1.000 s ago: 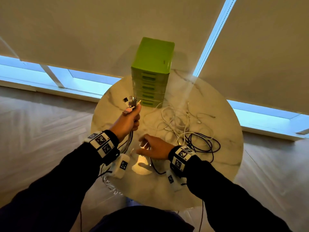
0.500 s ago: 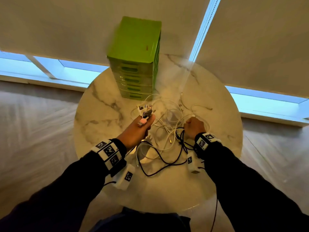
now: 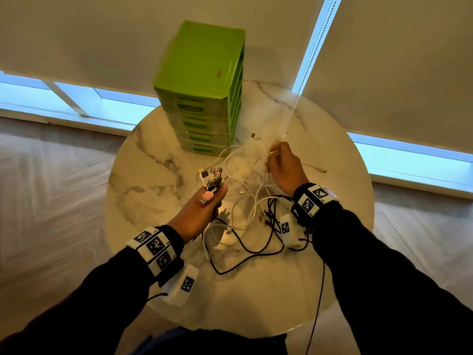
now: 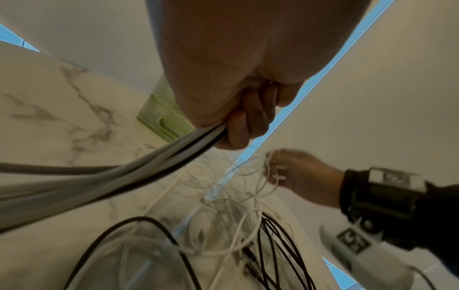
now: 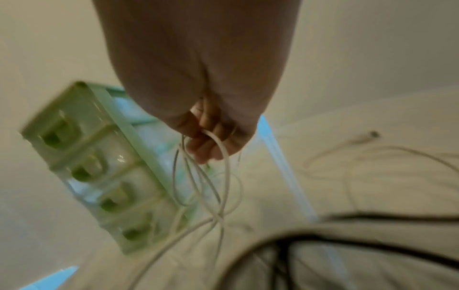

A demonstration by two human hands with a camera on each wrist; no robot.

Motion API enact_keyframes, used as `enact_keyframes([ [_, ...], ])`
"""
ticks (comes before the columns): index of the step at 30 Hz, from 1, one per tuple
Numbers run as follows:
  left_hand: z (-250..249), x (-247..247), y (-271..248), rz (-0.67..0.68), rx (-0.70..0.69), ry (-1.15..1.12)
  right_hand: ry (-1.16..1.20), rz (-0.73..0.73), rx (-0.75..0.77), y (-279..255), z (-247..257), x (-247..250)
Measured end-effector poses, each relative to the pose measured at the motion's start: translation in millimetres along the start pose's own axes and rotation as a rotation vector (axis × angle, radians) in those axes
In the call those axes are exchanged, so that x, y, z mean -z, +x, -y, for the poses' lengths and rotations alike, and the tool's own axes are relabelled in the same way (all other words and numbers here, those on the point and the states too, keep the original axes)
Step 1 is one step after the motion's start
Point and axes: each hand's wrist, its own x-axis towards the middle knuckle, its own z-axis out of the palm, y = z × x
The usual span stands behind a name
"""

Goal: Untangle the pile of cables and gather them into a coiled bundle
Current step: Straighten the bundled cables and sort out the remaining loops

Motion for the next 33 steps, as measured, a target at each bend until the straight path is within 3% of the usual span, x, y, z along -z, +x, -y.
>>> enact_keyframes([
  [3, -2.4, -1.4, -1.3, -0.026, -0.014, 0.029, 0.206, 0.085, 0.129, -3.4, 40.8, 3.8],
  [6, -7.6, -0.6, -4.6, -0.039, -0.027, -0.037, -0.085, 0.227, 0.135, -11.1, 49.6, 3.8],
  [10, -12.2, 4.1, -10.6, -0.072, -0.01, -0.117, -0.529, 0.189, -0.2, -20.4, 27.9, 12.0],
  [13, -11.7, 7.0, -14.8, -0.062, -0.035, -0.138, -0.487, 0.066, -0.317, -28.4, 24.1, 25.9],
  [15, -9.4, 7.8, -17.6, -0.043, -0.069, -0.132, -0.407, -0.098, -0.238, -33.8, 30.1, 35.4],
  [18, -4.3, 8.5, -18.6, -0.038, -0.084, -0.087, -0.292, -0.212, 0.082, -48.3, 53.0, 43.7],
  [19, -2.3, 8.9, -18.6, -0.041, -0.083, -0.076, -0.224, -0.146, 0.17, -55.1, 62.8, 43.7],
  [21, -2.0, 9.6, -20.7, -0.043, -0.093, -0.079, -0.165, 0.133, 0.254, -70.8, 85.1, 42.9],
  [23, -5.8, 10.5, -25.1, -0.035, -0.125, -0.122, -0.297, 0.379, 0.246, -80.8, 94.4, 38.7],
  [24, -8.5, 11.0, -27.2, -0.045, -0.13, -0.15, -0.407, 0.413, 0.216, -82.7, 93.2, 36.1],
  [26, -11.4, 14.8, -29.7, -0.065, -0.132, -0.198, -0.552, 0.278, 0.07, -83.2, 87.5, 33.5],
  [28, -9.6, 21.2, -30.1, -0.061, -0.138, -0.21, -0.541, -0.012, -0.042, -84.2, 82.6, 33.9],
  [31, -6.2, 29.6, -30.5, -0.042, -0.126, -0.253, -0.224, -0.363, -0.032, -86.3, 89.5, 39.8],
  [33, -4.8, 32.6, -31.3, -0.03, -0.113, -0.309, -0.001, -0.42, 0.006, -90.9, 105.2, 35.9],
])
